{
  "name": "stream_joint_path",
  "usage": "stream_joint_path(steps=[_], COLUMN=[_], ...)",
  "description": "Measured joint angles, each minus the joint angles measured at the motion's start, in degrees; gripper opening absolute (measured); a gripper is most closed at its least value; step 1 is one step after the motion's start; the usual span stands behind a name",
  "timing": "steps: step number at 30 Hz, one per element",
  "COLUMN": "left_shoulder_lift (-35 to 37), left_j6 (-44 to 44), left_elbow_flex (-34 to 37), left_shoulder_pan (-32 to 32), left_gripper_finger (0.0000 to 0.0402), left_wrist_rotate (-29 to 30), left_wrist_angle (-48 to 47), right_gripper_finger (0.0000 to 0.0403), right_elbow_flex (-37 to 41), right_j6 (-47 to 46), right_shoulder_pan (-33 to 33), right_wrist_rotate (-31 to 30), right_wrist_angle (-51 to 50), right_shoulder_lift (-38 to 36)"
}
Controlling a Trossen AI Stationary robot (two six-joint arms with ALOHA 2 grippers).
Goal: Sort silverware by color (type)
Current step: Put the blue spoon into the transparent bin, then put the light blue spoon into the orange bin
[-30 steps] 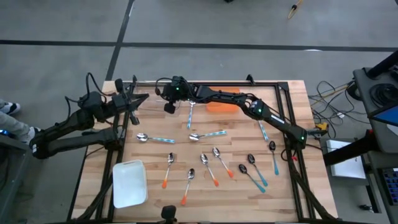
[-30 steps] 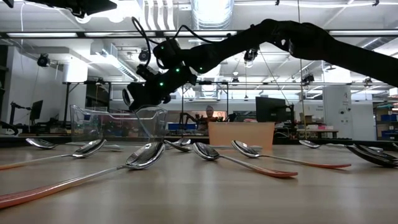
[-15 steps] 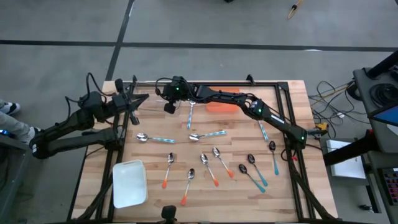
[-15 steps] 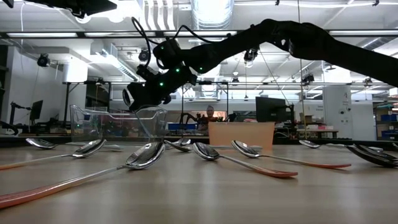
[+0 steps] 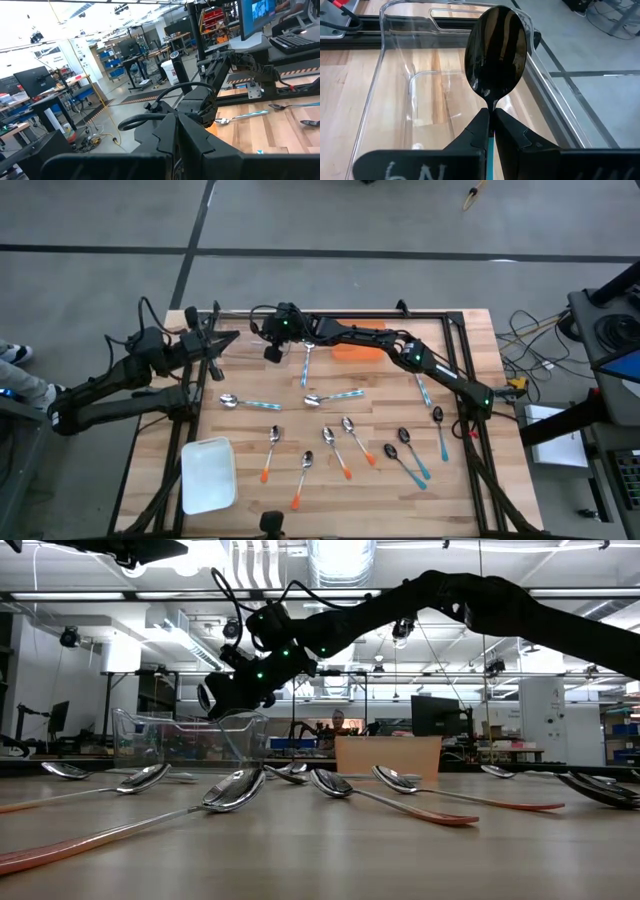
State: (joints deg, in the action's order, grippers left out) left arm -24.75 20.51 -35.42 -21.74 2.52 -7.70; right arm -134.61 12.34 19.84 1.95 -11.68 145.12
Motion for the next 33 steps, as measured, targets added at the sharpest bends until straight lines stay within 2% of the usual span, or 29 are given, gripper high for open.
stream_joint_path(steps=[4, 11, 22, 29, 33], left_shoulder_lift=[0.0, 0.0, 0.0, 0.0, -0.3], left_j6=[0.0, 0.0, 0.0, 0.0, 0.0], left_elbow_flex=[0.0, 0.0, 0.0, 0.0, 0.0], left_shoulder_pan=[0.0, 0.0, 0.0, 0.0, 0.0], left_gripper_finger=[0.0, 0.0, 0.0, 0.0, 0.0], left_wrist_rotate=[0.0, 0.0, 0.0, 0.0, 0.0], left_wrist_angle=[0.0, -0.1, -0.2, -0.3, -0.3], right_gripper_finger=[0.002, 0.0055, 0.0059, 0.0059, 0.0059], right_elbow_flex=[0.0, 0.0, 0.1, 0.2, 0.2], right_j6=[0.6, 0.2, -0.3, -2.0, -3.1], right_shoulder_pan=[-0.2, -0.2, -0.2, -0.7, -1.3], right_wrist_rotate=[0.3, 0.6, -0.2, -0.4, -0.5], right_wrist_angle=[0.0, -0.2, -0.7, -7.4, -16.7], right_shoulder_lift=[0.0, 0.1, -0.6, -5.7, -10.1])
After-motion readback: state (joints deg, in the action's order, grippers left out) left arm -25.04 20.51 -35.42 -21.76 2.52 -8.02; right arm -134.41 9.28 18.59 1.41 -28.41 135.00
